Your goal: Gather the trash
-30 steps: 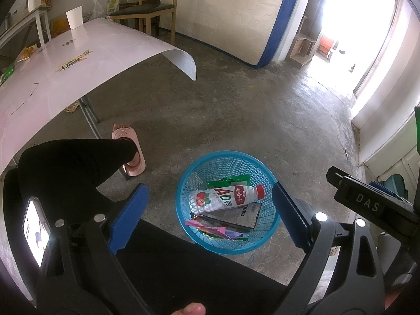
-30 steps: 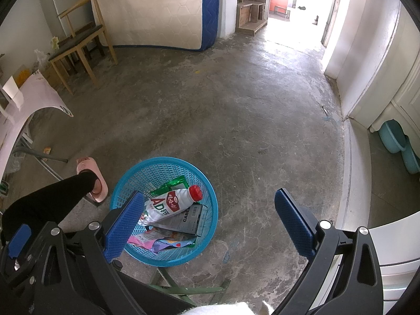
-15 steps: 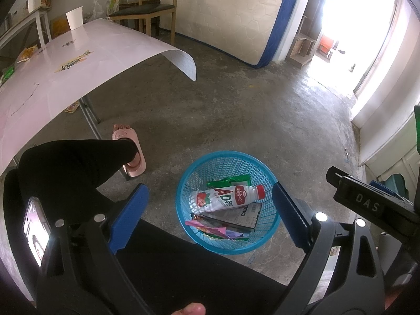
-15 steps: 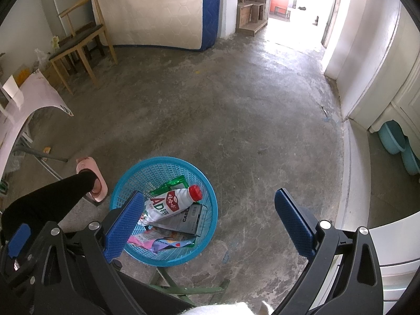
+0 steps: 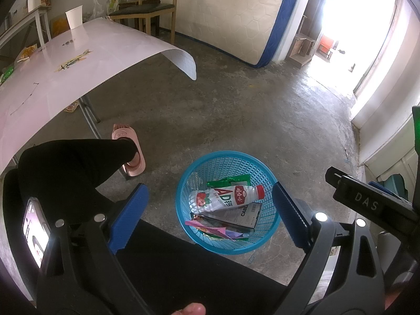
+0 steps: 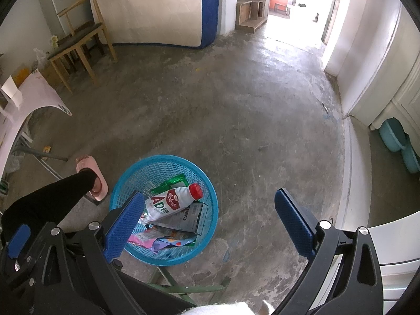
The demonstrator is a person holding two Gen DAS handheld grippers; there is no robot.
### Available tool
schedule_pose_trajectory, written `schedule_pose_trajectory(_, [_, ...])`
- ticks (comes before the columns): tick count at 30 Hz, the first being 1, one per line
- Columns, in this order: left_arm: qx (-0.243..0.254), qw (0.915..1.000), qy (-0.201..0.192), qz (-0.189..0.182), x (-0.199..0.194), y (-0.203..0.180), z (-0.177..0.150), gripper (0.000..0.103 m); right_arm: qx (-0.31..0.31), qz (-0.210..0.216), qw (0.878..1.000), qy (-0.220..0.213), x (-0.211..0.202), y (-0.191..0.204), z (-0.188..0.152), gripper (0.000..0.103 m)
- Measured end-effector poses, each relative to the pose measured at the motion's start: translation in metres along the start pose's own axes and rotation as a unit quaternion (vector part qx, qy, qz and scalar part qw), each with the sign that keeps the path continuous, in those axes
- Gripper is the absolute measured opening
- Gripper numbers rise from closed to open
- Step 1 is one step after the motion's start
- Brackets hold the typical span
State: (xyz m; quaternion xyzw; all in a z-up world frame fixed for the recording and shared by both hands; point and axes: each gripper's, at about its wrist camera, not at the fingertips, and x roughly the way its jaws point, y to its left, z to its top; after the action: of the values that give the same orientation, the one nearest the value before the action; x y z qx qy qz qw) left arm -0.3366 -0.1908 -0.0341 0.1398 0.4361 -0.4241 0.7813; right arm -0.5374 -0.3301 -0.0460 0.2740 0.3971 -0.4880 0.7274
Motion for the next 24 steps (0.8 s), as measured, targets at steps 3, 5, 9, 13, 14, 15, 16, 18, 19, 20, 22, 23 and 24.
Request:
schedule_pose_trajectory(3, [0.000,1.0000,0.000,0.000,-0.0011,-0.0013,-0.0017,0.091,0.001,0.000,1.000,0.000,-0.0005,0.0000,-0.0006,0.097])
schedule_pose_trajectory(5, [0.001,1.0000,0.000,0.000,0.0000,0.0002,0.0003,0.091,0.002,-0.001,1.000,0.001,-0.0004,0.0004,-0.0013,0.097])
schedule_pose_trajectory(9, [0.001,1.0000,0.000,0.000,-0.0008,-0.0008,-0.0011,0.091,0.001,0.000,1.000,0.001,0.0000,0.0000,0.0005,0.097])
schedule_pose_trajectory(13, [0.000,1.0000,0.000,0.000,-0.0002,-0.0002,0.0003,0.091,0.001,0.000,1.000,0.000,0.0006,-0.0001,0.0011,0.097])
schedule_pose_trajectory(14, [0.000,1.0000,0.000,0.000,0.0001,0.0001,0.0009,0.091,0.001,0.000,1.000,0.000,0.0007,0.0003,0.0006,0.097])
schedule_pose_trajectory(15, [0.000,1.0000,0.000,0.000,-0.0009,-0.0008,-0.0005,0.091,0.001,0.000,1.000,0.000,0.0006,-0.0003,0.0016,0.097])
schedule_pose_trajectory(16, [0.000,1.0000,0.000,0.000,-0.0003,-0.0003,0.0003,0.091,0.001,0.000,1.000,0.000,0.0006,-0.0002,0.0013,0.097])
schedule_pose_trajectory(18, [-0.001,1.0000,0.000,0.000,-0.0007,-0.0007,-0.0004,0.091,0.001,0.000,1.000,0.001,0.0006,-0.0003,0.0017,0.097])
schedule_pose_trajectory(19, [-0.001,1.0000,0.000,0.000,-0.0001,-0.0001,0.0006,0.091,0.001,0.000,1.000,0.001,0.0005,-0.0004,0.0016,0.097])
schedule_pose_trajectory(20, [0.000,1.0000,0.000,0.000,0.0001,0.0002,0.0012,0.091,0.001,0.000,1.000,0.000,0.0004,-0.0005,0.0018,0.097])
schedule_pose_trajectory(22, [0.000,1.0000,0.000,0.000,-0.0003,-0.0002,0.0007,0.091,0.001,0.000,1.000,0.001,0.0005,0.0002,0.0010,0.097])
schedule_pose_trajectory(23, [0.000,1.0000,0.000,0.000,0.0000,0.0001,0.0010,0.091,0.001,0.000,1.000,0.000,0.0002,-0.0005,0.0020,0.097])
schedule_pose_trajectory(24, [0.000,1.0000,0.000,0.000,-0.0006,-0.0006,-0.0001,0.091,0.001,0.000,1.000,0.000,0.0004,-0.0004,0.0023,0.097])
